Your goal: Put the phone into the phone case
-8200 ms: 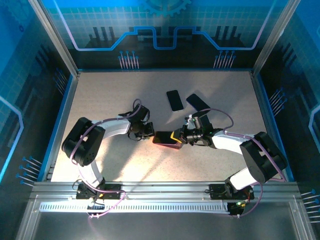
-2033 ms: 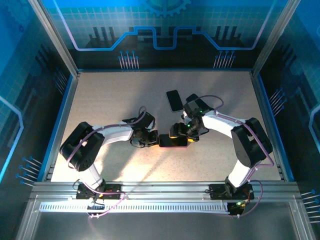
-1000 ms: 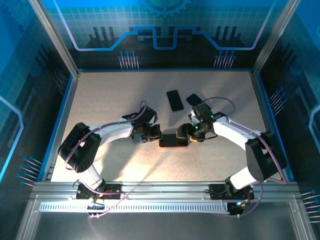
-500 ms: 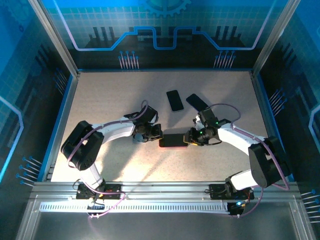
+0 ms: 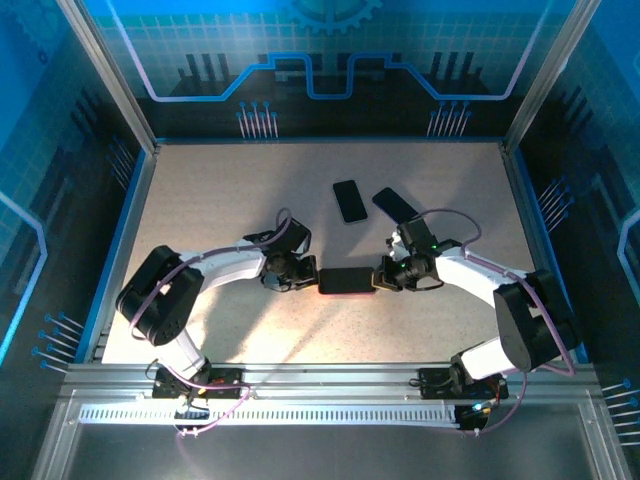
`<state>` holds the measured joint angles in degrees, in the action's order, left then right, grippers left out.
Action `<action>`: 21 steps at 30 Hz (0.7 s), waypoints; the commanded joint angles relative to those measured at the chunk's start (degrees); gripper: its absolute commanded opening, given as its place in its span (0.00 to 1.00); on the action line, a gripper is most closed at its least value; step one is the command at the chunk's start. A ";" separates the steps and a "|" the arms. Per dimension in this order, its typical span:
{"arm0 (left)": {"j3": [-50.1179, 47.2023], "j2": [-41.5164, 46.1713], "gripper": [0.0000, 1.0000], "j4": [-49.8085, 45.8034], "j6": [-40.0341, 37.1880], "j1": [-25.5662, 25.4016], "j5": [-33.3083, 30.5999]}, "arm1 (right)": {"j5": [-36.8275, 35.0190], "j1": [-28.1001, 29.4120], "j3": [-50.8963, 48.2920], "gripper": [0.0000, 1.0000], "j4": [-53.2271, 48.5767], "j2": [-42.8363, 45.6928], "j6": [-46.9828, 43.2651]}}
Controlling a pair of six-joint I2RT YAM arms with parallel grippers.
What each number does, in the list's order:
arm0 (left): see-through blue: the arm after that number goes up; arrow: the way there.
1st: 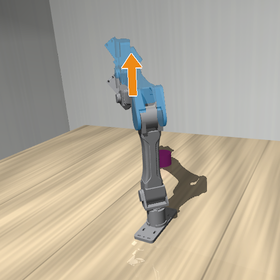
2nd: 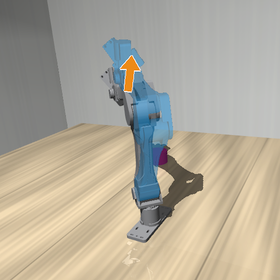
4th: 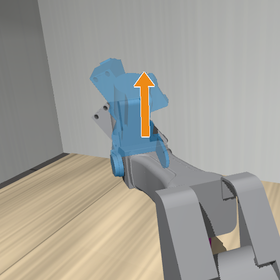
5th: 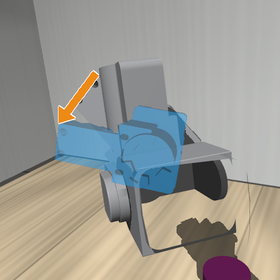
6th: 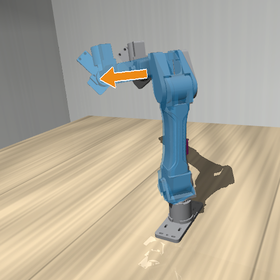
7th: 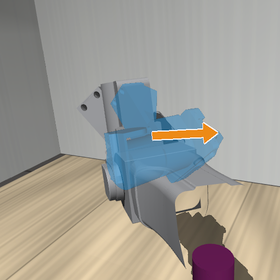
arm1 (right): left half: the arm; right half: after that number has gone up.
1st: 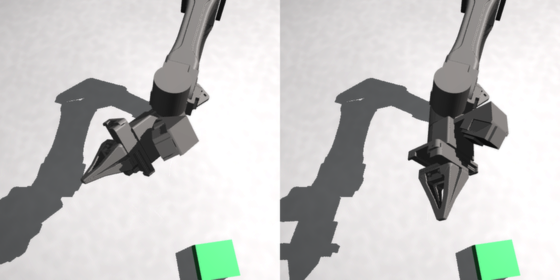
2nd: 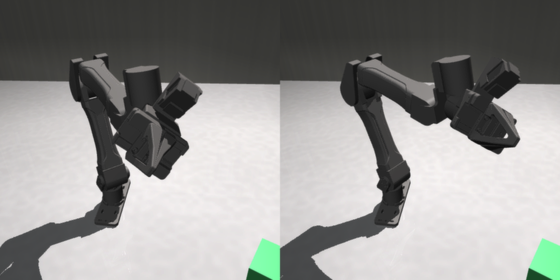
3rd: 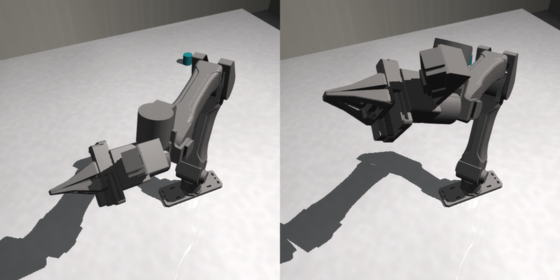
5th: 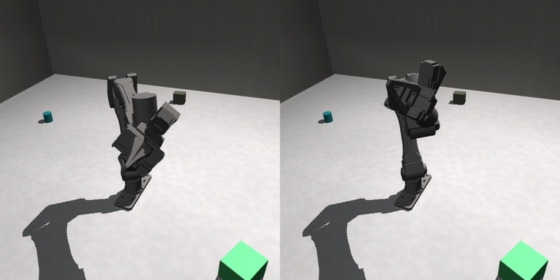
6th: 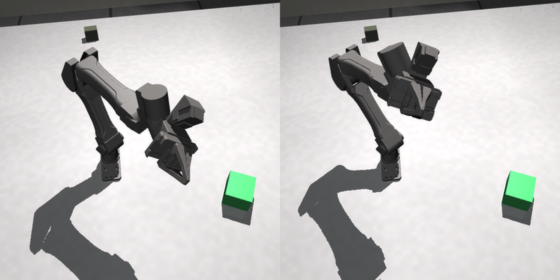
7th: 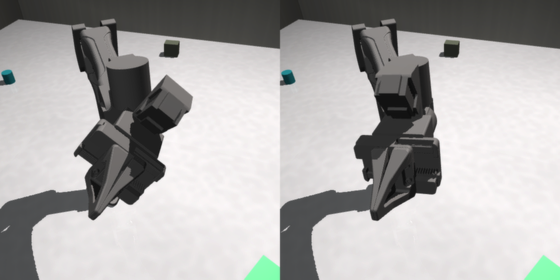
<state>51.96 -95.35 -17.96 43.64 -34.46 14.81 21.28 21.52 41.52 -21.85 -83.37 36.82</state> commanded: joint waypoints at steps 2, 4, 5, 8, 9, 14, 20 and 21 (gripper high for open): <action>-1.59 2.51 0.06 -1.71 0.91 -0.35 -0.80 | 2.06 -1.00 -1.31 0.07 1.01 -0.64 -0.17; -1.90 2.63 0.06 -1.62 1.00 -0.38 -0.91 | 2.21 -1.07 -1.41 0.06 1.06 -0.79 -0.30; -2.04 2.58 0.06 -1.57 1.13 -0.30 -0.92 | 2.25 -1.13 -1.42 0.06 1.01 -0.84 -0.26; -2.59 2.26 0.06 -0.88 1.57 -0.33 -0.49 | 2.25 -1.18 -1.73 0.05 1.09 -0.89 -0.25; -2.74 2.14 0.06 -0.50 1.70 -0.35 -0.33 | 2.32 -1.14 -1.82 0.05 1.19 -0.96 -0.26; -2.43 1.40 0.07 -0.32 1.41 -0.54 -0.73 | 2.15 -1.13 -2.41 0.05 1.36 -0.81 -0.04; -2.06 0.36 0.07 -0.39 0.94 -0.70 -0.58 | 2.01 -1.23 -2.49 0.05 1.62 -1.19 -0.07; -2.13 0.26 0.07 -0.41 0.92 -0.82 -0.56 | 2.10 -1.22 -2.58 0.05 1.70 -1.34 -0.08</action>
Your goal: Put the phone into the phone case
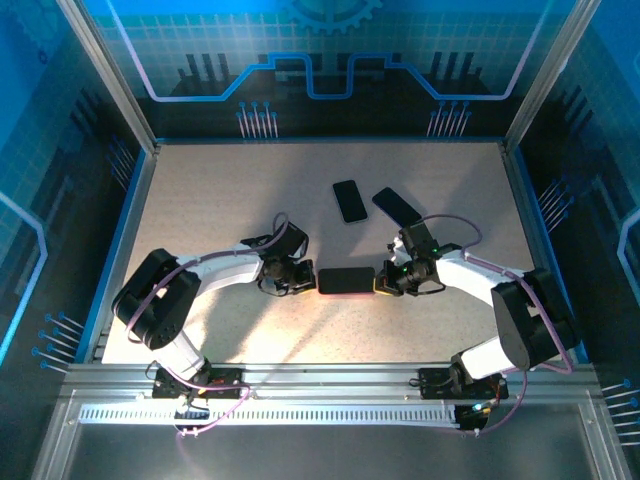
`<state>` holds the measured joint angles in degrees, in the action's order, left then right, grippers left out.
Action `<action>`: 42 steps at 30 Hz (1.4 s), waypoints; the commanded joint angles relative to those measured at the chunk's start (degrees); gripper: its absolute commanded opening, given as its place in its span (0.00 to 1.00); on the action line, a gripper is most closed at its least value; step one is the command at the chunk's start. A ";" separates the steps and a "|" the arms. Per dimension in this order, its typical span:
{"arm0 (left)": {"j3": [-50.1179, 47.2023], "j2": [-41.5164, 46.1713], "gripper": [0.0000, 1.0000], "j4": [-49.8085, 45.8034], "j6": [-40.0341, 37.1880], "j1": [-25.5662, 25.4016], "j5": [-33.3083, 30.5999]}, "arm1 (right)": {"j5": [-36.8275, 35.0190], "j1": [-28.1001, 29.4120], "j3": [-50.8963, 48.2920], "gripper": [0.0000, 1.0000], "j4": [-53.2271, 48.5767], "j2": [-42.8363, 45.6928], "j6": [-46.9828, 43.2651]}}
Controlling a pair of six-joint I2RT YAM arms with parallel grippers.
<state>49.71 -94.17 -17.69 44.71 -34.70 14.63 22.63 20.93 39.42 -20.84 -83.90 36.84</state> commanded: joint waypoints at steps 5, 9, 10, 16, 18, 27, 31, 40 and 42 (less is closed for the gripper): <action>0.21 -1.62 0.07 -0.19 0.02 -0.89 -0.26 | 1.15 -0.67 -0.91 0.05 1.71 -1.66 0.24; 0.75 -2.96 0.07 0.45 0.26 -1.38 -0.11 | 1.27 -0.67 -1.10 0.05 2.03 -2.30 0.25; 0.90 -3.26 0.07 0.55 0.26 -1.50 -0.02 | 1.31 -0.67 -1.18 0.05 2.12 -2.40 0.32; 1.94 -4.92 0.07 0.99 0.23 -1.78 0.24 | 1.43 -0.62 -1.97 0.04 2.92 -2.78 0.65; 2.13 -5.18 0.07 0.99 0.01 -1.78 0.25 | 1.41 -0.58 -2.13 0.04 3.20 -2.93 0.86; 2.34 -5.66 0.06 1.00 -0.06 -1.78 0.19 | 1.66 0.56 -2.00 0.04 4.34 -3.80 1.48; 2.66 -6.15 0.06 1.08 0.03 -1.78 0.27 | 1.49 1.39 -1.98 0.04 4.74 -4.12 2.00; 3.63 -7.00 0.06 0.75 -0.28 -1.75 -0.11 | 1.61 3.24 -1.90 0.03 5.05 -4.02 2.97; 3.65 -6.84 0.06 0.38 -0.31 -1.78 -0.48 | 1.57 3.24 -1.55 0.03 4.23 -3.35 2.69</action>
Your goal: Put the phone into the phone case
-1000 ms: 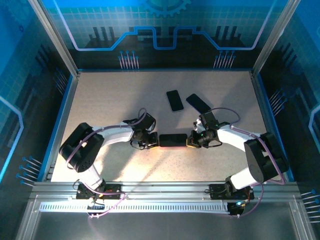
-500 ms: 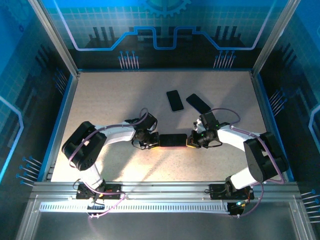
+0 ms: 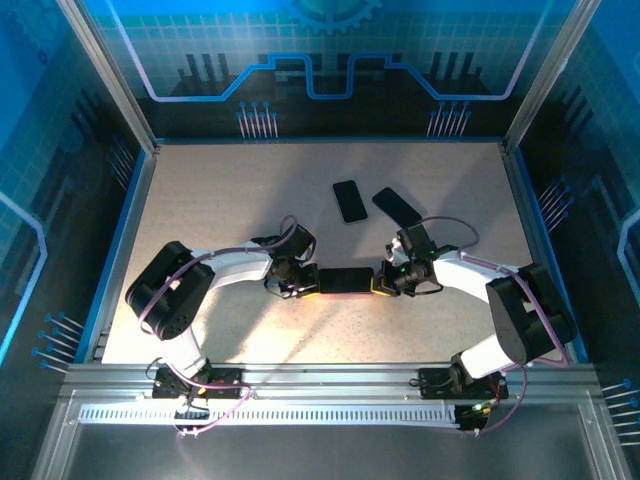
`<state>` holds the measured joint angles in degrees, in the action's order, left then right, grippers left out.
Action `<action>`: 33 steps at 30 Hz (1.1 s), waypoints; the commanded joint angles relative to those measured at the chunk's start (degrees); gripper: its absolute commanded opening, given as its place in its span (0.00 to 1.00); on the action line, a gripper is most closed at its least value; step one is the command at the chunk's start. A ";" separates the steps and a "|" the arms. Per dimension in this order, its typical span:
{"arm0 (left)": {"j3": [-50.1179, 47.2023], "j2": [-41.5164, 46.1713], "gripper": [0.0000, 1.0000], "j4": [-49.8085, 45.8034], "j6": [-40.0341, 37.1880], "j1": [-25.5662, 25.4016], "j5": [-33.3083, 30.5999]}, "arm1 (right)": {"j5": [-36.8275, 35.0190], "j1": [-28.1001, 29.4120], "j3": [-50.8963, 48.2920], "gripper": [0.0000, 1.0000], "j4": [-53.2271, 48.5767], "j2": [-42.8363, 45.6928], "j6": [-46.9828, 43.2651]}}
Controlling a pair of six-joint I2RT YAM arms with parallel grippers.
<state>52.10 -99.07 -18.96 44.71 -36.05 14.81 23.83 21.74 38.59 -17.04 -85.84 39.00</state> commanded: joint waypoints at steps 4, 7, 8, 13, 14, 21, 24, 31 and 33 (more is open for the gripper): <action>0.48 -0.67 0.06 1.47 -0.32 -0.37 -1.69 | -0.45 2.07 1.50 0.03 -3.38 0.97 -1.07; -0.65 0.42 0.06 1.45 0.16 -0.36 -2.54 | -0.26 0.89 3.40 0.04 -5.58 2.98 -2.02; -1.07 0.79 0.06 1.42 0.33 -0.31 -2.82 | 0.20 0.16 4.10 0.04 -6.19 3.51 -2.41; -2.49 2.29 0.06 0.80 0.85 -0.31 -3.95 | 2.91 -3.02 6.12 0.04 -7.71 4.23 -4.59; -2.78 2.55 0.06 0.62 0.97 -0.31 -4.08 | 3.27 -3.40 6.60 0.04 -8.07 3.90 -5.39; -3.76 4.01 0.06 0.21 2.07 -0.32 -4.89 | 7.01 -4.78 7.53 0.04 -8.17 0.47 -11.25; -3.15 3.88 0.06 -0.26 2.20 -0.26 -4.92 | 7.01 -4.79 7.32 0.04 -8.27 -0.49 -12.65; -0.67 2.90 0.06 -1.05 2.23 -0.40 -4.90 | 6.86 -5.39 6.18 0.03 -8.60 -1.08 -14.17; 0.03 2.36 0.06 -1.13 2.27 -0.51 -4.79 | 6.62 -5.53 6.01 0.03 -8.95 -1.08 -14.48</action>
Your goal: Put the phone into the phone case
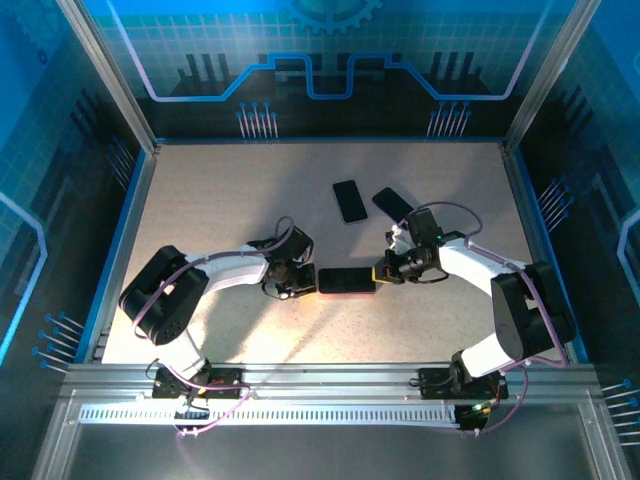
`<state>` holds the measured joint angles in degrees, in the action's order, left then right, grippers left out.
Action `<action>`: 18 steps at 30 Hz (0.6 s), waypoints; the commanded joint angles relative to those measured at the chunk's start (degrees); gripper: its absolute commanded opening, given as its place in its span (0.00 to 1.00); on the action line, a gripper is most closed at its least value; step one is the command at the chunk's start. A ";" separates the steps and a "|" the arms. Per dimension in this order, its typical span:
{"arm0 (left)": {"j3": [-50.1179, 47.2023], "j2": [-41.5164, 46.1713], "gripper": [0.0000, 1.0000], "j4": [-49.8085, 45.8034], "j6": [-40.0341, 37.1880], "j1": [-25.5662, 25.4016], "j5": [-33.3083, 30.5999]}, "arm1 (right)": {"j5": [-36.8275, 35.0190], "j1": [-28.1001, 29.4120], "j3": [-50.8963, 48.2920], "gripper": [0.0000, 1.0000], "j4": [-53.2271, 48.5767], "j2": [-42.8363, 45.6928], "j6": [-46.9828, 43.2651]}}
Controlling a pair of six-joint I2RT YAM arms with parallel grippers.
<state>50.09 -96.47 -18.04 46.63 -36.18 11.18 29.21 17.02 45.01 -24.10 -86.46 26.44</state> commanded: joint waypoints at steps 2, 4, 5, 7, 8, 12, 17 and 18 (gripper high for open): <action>2.59 -0.72 0.06 -2.01 0.30 -0.55 -1.16 | 1.28 -0.89 -0.78 0.03 -2.10 -0.62 -2.18; 3.07 -1.17 0.06 -2.07 0.41 -0.77 -1.09 | 1.50 -1.00 -1.19 0.03 -1.93 -0.81 -2.34; 3.33 -1.42 0.06 -2.17 0.40 -0.98 -1.08 | 1.62 -1.00 -1.48 0.03 -1.73 -0.97 -2.20; 3.74 -1.92 0.06 -2.21 0.35 -1.13 -1.08 | 1.81 -0.98 -2.01 0.03 -1.32 -1.25 -1.93; 3.87 -2.06 0.06 -2.23 0.39 -1.17 -1.08 | 1.94 -0.98 -2.34 0.03 -1.13 -1.42 -1.83; 3.85 -2.42 0.06 -2.00 0.48 -1.39 -1.02 | 2.52 -0.93 -3.63 0.03 -0.18 -1.79 -1.35; 3.79 -2.81 0.06 -1.57 0.66 -1.37 -0.91 | 2.52 -0.84 -4.52 0.03 0.53 -2.14 -0.95; 3.81 -2.91 0.06 -1.55 0.65 -1.43 -0.84 | 2.52 -0.76 -4.62 0.03 0.69 -2.30 -0.86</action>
<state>52.69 -98.48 -18.17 46.63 -37.04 10.50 30.50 16.69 41.15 -24.14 -87.81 25.43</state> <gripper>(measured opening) 0.062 0.065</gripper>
